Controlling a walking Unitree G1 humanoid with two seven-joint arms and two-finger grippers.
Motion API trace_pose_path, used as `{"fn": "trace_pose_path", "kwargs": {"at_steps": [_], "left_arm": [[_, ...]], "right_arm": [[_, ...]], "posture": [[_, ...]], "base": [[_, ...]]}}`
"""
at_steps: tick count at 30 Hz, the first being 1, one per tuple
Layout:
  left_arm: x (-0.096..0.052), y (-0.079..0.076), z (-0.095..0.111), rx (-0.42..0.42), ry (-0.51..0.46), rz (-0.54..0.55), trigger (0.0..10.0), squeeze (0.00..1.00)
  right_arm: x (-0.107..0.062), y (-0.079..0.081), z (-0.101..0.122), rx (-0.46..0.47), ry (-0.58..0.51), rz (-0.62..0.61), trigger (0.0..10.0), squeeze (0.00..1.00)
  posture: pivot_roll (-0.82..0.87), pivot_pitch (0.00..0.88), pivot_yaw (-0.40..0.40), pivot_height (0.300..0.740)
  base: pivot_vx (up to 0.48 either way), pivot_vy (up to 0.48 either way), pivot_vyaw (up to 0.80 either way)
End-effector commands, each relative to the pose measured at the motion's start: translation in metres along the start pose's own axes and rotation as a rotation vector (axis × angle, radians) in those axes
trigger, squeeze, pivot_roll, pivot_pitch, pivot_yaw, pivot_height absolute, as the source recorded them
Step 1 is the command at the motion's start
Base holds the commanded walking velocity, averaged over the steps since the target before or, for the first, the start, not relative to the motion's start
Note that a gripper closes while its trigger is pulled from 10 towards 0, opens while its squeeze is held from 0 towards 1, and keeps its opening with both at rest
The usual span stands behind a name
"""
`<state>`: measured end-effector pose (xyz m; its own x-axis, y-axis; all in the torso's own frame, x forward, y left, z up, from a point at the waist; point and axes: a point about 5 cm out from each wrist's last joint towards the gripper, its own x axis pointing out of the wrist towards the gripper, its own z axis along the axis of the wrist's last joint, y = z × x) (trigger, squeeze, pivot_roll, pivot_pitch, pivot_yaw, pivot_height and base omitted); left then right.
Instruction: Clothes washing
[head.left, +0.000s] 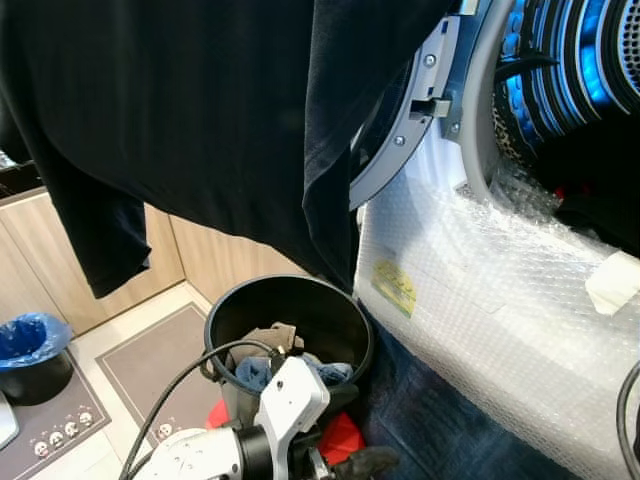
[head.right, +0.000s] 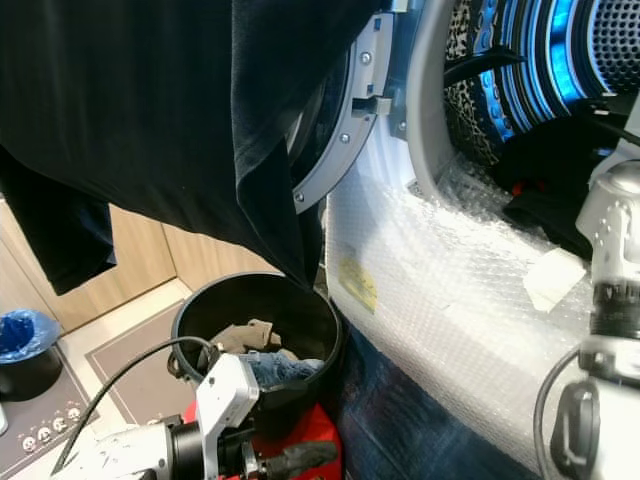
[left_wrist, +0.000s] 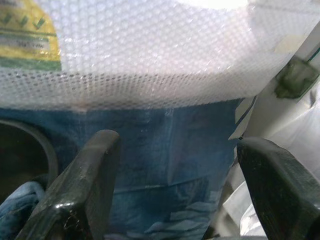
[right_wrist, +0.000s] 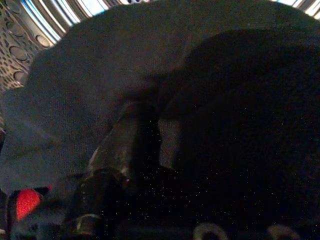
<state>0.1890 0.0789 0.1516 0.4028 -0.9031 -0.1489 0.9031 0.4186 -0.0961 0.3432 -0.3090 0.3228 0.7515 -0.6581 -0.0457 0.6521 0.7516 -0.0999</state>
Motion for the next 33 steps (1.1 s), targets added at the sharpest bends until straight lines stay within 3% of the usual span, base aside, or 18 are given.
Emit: {"fn": "trace_pose_path", "kwargs": {"at_steps": [1,19,28,33], "left_arm": [[-0.001,0.003,0.001,-0.006,0.006,-0.006,10.0,0.0],[-0.003,0.014,-0.002,-0.011,0.025,0.009,10.0,0.0],[0.0,0.015,-0.002,-0.016,0.022,-0.003,10.0,0.0],[0.001,0.017,-0.002,-0.019,0.024,-0.007,10.0,0.0]], "right_arm": [[-0.002,-0.005,-0.003,0.004,0.023,-0.022,10.0,1.0],[-0.04,-0.014,0.01,-0.071,-0.058,0.069,10.0,1.0],[-0.046,-0.024,0.014,-0.062,-0.073,0.078,10.0,1.0],[-0.052,-0.024,0.021,-0.037,-0.098,0.144,10.0,1.0]], "posture": [[-0.11,0.0,-0.024,0.74],[-0.14,0.0,-0.005,0.74],[-0.16,0.0,-0.002,0.74],[-0.17,0.0,-0.002,0.74]], "base": [[0.0,0.0,0.0],[0.0,0.0,0.0],[0.0,0.0,0.0],[0.0,0.0,0.0]]}}
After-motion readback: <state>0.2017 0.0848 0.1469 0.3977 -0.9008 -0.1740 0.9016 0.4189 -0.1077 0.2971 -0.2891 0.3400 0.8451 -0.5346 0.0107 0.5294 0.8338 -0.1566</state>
